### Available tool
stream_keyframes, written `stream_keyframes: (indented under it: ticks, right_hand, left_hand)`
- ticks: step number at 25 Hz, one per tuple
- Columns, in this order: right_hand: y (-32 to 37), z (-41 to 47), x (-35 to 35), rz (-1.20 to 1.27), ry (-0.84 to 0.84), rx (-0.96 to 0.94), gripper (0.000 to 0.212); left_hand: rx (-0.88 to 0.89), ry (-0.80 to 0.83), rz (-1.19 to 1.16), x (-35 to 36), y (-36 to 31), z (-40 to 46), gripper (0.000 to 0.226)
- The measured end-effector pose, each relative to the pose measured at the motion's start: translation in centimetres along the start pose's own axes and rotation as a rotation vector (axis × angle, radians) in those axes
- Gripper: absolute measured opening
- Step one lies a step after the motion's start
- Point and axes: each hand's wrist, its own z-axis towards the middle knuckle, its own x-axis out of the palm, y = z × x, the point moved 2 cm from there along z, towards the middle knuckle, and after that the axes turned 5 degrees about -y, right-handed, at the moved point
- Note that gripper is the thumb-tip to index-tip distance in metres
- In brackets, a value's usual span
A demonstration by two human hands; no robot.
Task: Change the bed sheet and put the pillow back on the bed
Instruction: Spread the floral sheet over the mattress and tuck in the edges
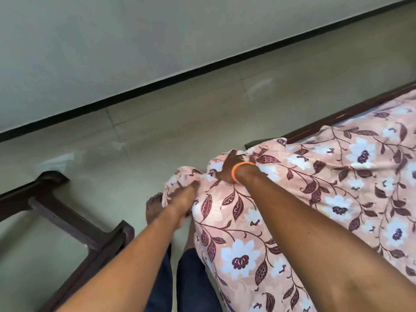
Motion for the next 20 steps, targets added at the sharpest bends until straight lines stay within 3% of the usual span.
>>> stream_keyframes:
  ticks: [2, 5, 9, 11, 13, 15, 16, 18, 20]
  right_hand:
    - [-0.3, -0.4, 0.3, 0.013, -0.048, 0.066, 0.107]
    - [0.7, 0.1, 0.9, -0.049, -0.104, -0.009, 0.105]
    - [2.3, 0.2, -0.7, -0.149, 0.048, -0.243, 0.066]
    - [2.8, 0.0, -2.4, -0.152, -0.135, -0.249, 0.044]
    - [3.4, -0.3, -3.2, -0.072, -0.258, -0.305, 0.031]
    - [4.0, -1.0, -2.7, 0.139, -0.101, -0.397, 0.026]
    - [4.0, -1.6, -2.2, 0.185, 0.019, -0.438, 0.026]
    - [3.8, -3.1, -1.7, 0.137, 0.242, -0.500, 0.027]
    - [2.9, -4.0, -1.1, 0.085, 0.374, -0.503, 0.034]
  left_hand:
    - [-0.104, 0.162, -0.236, 1.7, 1.0, -1.1, 0.044]
    - [-0.133, 0.217, -0.290, 2.2, 0.9, -1.1, 0.044]
    - [-0.205, 0.259, -0.318, 1.1, 1.0, -0.3, 0.037]
    - [-0.189, 0.217, -0.326, 1.4, 1.1, 0.0, 0.043]
    - [-0.129, 0.060, -0.245, 1.4, 0.8, 0.6, 0.052]
    - [-0.081, -0.015, -0.190, 1.1, 0.5, -0.1, 0.045]
    - [-0.056, 0.026, -0.202, 1.2, 0.6, -0.9, 0.038]
    - [-0.019, 0.230, -0.270, 1.3, 1.2, -2.5, 0.029]
    - [-0.039, 0.442, -0.393, 1.3, 2.1, -3.2, 0.035]
